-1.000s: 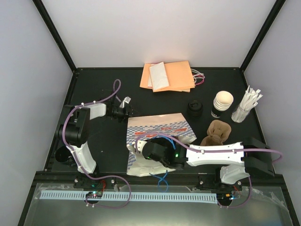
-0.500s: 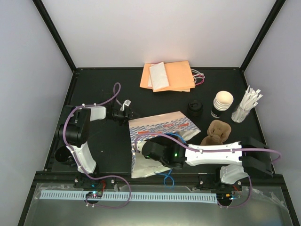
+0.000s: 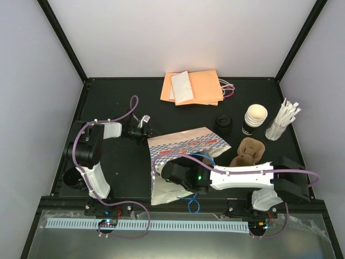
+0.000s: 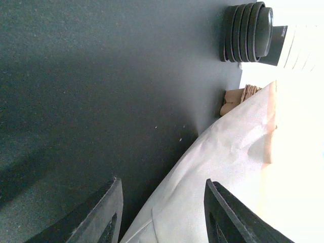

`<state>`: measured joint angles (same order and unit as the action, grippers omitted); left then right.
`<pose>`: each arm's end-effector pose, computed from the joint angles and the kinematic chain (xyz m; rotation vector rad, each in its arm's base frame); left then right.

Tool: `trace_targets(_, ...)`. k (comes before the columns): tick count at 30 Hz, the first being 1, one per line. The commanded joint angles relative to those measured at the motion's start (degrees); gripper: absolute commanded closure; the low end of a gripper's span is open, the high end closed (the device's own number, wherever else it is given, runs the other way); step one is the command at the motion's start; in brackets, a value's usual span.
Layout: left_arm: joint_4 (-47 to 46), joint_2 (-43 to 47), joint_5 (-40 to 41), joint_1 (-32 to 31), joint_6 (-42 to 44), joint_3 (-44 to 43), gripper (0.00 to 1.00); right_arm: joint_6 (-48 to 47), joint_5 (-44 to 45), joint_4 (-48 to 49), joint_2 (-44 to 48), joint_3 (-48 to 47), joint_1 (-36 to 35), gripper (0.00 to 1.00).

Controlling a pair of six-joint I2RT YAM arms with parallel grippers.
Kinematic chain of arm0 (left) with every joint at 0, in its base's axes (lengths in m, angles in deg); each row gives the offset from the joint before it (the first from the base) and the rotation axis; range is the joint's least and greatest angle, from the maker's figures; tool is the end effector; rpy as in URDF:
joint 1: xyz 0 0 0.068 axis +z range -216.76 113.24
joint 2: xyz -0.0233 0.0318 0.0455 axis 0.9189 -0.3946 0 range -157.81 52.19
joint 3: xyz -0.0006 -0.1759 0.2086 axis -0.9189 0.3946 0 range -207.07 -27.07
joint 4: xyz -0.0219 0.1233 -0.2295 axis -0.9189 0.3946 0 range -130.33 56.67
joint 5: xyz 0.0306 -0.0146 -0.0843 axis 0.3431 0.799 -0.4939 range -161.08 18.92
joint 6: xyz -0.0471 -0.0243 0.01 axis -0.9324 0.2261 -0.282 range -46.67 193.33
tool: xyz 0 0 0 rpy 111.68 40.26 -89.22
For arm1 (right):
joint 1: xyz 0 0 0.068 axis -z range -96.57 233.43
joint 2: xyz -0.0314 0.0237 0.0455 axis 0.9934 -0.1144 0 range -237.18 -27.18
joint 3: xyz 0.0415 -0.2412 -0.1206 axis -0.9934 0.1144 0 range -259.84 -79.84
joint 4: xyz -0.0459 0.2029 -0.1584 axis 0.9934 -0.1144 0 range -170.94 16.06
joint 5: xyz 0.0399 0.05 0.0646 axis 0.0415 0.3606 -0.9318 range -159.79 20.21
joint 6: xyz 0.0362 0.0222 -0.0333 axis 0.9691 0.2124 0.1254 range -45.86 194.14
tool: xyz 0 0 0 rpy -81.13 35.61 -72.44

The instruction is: Pack the takeout coffee

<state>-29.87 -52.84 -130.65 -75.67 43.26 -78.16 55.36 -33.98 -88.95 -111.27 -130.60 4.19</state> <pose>0.3123 -0.0800 0.1228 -0.1465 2.6442 -1.6159 0.0763 0.2897 0.2148 -1.4913 1.6560 -0.1936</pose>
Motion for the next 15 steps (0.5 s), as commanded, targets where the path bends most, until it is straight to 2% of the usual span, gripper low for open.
trace_targets(1, 0.0, 0.43, -2.26, -0.36, 0.31, 0.58, 0.54, 0.91, -0.27, -2.7, -1.69, -0.18, 0.48, 0.49)
trace_targets(15, 0.35, 0.8, -2.65, -0.42, 0.68, 0.86, 0.55, 4.67, -1.16, -5.75, -6.84, 0.13, -0.63, 0.48)
